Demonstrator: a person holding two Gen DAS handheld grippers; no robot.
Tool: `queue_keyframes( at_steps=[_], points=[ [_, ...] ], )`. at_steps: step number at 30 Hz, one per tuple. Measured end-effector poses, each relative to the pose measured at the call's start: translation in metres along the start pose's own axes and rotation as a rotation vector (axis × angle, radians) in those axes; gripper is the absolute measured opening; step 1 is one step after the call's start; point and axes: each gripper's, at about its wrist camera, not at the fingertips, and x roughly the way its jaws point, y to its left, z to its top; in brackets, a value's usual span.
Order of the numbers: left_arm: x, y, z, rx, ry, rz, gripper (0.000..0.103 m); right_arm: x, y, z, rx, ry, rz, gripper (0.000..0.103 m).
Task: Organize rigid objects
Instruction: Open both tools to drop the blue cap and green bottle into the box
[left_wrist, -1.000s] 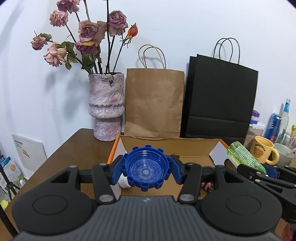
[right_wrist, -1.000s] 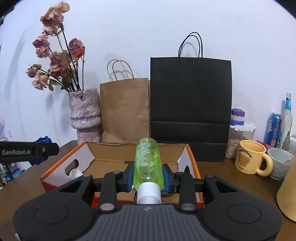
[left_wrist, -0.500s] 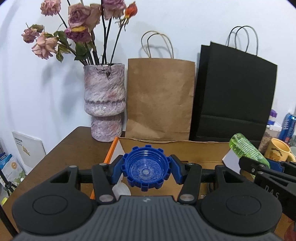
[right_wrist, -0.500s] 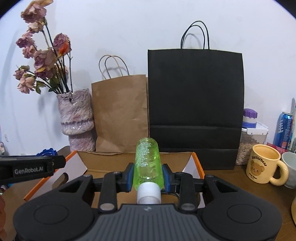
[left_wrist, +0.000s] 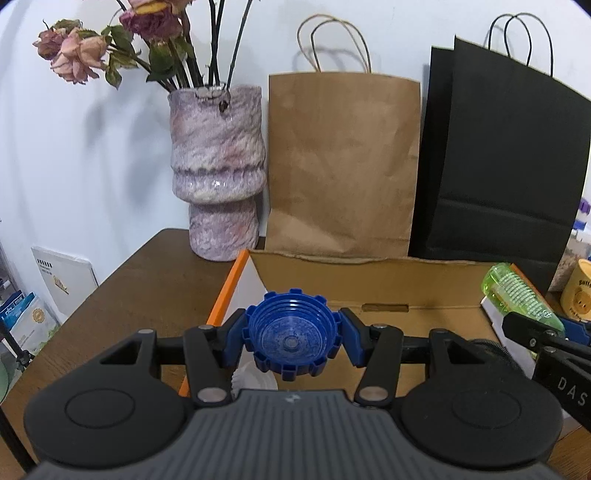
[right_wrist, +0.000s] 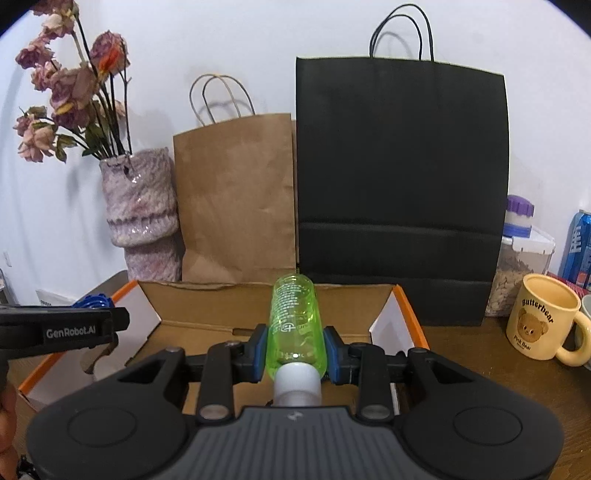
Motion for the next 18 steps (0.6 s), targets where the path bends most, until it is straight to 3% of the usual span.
queue_keyframes(
  at_steps=[7,8,9,10,13,14,15,17,18],
  points=[
    [0.001,-0.001,-0.001,0.018,0.001,0.007,0.055,0.004,0.0,-0.004,-0.017,0.031,0.007,0.031],
    [0.0,-0.001,-0.001,0.019,0.001,0.015,0.058,0.004,0.0,-0.004,-0.017,0.034,0.01,0.031],
    [0.001,-0.001,0.0,0.019,0.003,0.022,0.07,0.003,-0.001,-0.004,-0.015,0.032,0.012,0.031],
    [0.0,0.0,0.0,0.019,-0.003,0.027,0.077,0.002,-0.002,-0.003,-0.011,0.031,0.011,0.037],
    [-0.004,-0.001,0.001,0.03,-0.023,0.045,0.098,0.001,-0.005,-0.003,-0.003,0.02,-0.003,0.079],
    [-0.005,-0.001,0.002,0.033,-0.03,0.048,0.103,0.0,-0.006,-0.003,-0.003,0.017,-0.005,0.085],
    [-0.006,0.0,0.002,0.033,-0.036,0.048,0.103,0.0,-0.007,-0.003,-0.001,0.014,-0.006,0.087],
    [-0.007,0.0,0.003,0.033,-0.034,0.041,0.103,0.0,-0.009,-0.002,0.012,0.012,-0.01,0.102],
    [-0.007,0.0,0.003,0.031,-0.037,0.037,0.103,-0.001,-0.01,-0.002,0.014,0.007,-0.011,0.103]
  ],
)
